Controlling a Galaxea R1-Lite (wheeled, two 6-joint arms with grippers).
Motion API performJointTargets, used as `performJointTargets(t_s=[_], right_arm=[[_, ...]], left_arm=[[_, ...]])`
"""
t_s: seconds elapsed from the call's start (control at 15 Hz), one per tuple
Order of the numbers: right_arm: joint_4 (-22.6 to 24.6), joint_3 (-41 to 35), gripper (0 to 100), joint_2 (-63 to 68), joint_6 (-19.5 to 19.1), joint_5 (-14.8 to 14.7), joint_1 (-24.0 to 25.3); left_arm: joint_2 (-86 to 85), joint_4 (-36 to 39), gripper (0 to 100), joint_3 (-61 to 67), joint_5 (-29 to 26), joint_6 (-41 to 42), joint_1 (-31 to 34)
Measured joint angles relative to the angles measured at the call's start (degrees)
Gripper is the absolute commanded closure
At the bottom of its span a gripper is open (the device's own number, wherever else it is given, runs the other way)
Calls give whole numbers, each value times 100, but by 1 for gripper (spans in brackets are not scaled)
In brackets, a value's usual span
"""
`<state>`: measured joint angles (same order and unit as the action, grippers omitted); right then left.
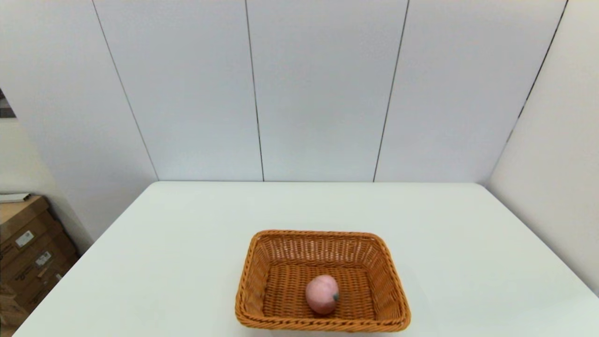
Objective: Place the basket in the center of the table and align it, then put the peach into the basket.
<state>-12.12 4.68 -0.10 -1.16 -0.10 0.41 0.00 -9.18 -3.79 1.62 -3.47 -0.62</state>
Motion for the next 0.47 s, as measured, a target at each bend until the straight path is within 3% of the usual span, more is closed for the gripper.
performJointTargets(t_s=[0.47], right_arm=[[7,-2,0,0,72,-26,0]], left_arm=[[0,0,0,0,2,0,0]])
